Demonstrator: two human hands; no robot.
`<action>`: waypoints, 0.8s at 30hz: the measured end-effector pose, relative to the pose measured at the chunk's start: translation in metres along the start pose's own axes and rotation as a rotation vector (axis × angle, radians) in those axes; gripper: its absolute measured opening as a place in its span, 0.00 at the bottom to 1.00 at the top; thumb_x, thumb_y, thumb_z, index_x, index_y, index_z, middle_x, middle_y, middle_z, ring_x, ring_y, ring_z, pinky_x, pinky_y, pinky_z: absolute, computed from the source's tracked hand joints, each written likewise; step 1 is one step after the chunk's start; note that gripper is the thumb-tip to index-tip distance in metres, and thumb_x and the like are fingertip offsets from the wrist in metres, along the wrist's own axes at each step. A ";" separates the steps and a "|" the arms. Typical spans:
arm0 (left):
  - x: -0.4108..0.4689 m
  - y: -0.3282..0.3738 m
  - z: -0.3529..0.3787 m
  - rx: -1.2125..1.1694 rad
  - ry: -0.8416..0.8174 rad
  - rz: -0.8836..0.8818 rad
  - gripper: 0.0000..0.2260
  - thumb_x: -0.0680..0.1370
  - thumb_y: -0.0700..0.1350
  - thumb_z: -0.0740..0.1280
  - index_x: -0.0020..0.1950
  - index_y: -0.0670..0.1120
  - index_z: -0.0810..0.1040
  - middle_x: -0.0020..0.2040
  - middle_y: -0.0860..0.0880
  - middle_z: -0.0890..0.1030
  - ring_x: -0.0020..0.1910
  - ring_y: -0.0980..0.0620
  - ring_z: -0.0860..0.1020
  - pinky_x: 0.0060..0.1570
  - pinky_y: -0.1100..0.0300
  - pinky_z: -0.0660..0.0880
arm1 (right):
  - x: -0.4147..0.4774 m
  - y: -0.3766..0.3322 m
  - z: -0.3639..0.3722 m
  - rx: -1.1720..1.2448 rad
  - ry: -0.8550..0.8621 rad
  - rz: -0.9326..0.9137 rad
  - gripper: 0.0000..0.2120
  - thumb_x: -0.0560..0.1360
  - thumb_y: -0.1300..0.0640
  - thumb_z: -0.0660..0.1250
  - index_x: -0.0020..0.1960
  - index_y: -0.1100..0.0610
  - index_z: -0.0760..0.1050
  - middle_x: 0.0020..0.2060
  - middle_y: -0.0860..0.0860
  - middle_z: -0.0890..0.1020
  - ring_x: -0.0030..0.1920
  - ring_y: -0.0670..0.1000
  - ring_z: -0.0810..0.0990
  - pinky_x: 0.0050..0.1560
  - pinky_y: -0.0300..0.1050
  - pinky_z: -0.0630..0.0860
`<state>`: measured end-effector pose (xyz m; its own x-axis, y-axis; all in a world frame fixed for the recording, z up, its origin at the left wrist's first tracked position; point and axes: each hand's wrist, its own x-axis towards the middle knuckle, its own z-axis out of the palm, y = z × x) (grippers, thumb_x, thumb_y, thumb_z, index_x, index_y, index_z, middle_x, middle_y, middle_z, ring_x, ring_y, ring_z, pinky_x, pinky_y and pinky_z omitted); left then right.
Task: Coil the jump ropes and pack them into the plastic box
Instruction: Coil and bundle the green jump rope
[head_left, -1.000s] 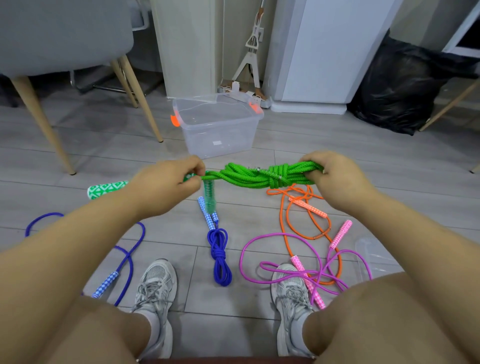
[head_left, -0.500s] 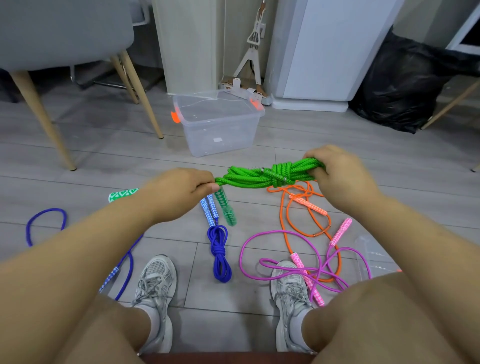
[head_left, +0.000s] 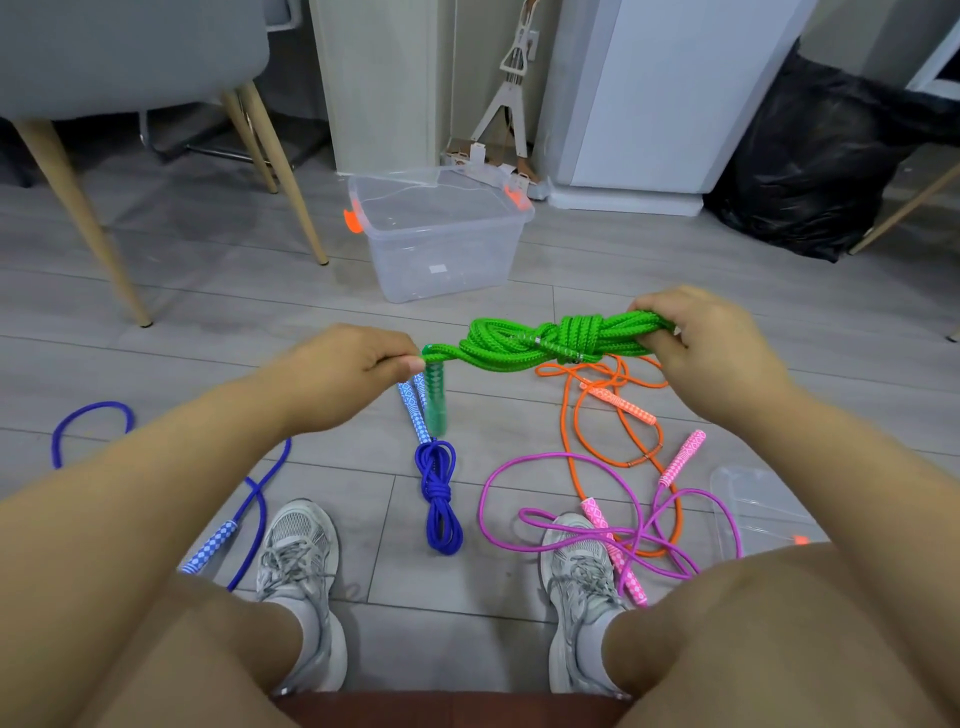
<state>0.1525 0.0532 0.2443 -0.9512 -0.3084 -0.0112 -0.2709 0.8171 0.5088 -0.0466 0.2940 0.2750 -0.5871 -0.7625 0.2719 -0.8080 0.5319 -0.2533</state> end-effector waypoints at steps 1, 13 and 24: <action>-0.001 -0.002 -0.003 -0.005 0.005 -0.001 0.12 0.80 0.50 0.59 0.41 0.47 0.75 0.37 0.45 0.76 0.39 0.48 0.73 0.43 0.55 0.71 | -0.001 0.000 -0.001 0.005 -0.009 -0.014 0.10 0.75 0.64 0.64 0.55 0.59 0.78 0.48 0.56 0.79 0.50 0.57 0.74 0.45 0.41 0.64; -0.001 -0.019 -0.007 -0.039 -0.006 -0.042 0.11 0.80 0.50 0.60 0.42 0.47 0.76 0.38 0.47 0.78 0.40 0.48 0.75 0.44 0.55 0.72 | -0.005 -0.007 -0.006 0.051 -0.019 -0.079 0.10 0.75 0.64 0.65 0.55 0.60 0.79 0.47 0.57 0.80 0.45 0.52 0.73 0.45 0.41 0.64; 0.006 -0.026 0.013 0.055 -0.054 0.024 0.12 0.79 0.54 0.62 0.52 0.49 0.81 0.46 0.49 0.76 0.49 0.49 0.73 0.53 0.57 0.69 | -0.007 -0.015 -0.017 0.291 -0.069 0.076 0.06 0.74 0.62 0.65 0.45 0.52 0.79 0.38 0.58 0.81 0.40 0.57 0.77 0.43 0.48 0.70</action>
<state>0.1518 0.0365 0.2204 -0.9637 -0.2629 -0.0468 -0.2542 0.8498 0.4617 -0.0311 0.2976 0.2931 -0.6327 -0.7530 0.1808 -0.7082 0.4682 -0.5285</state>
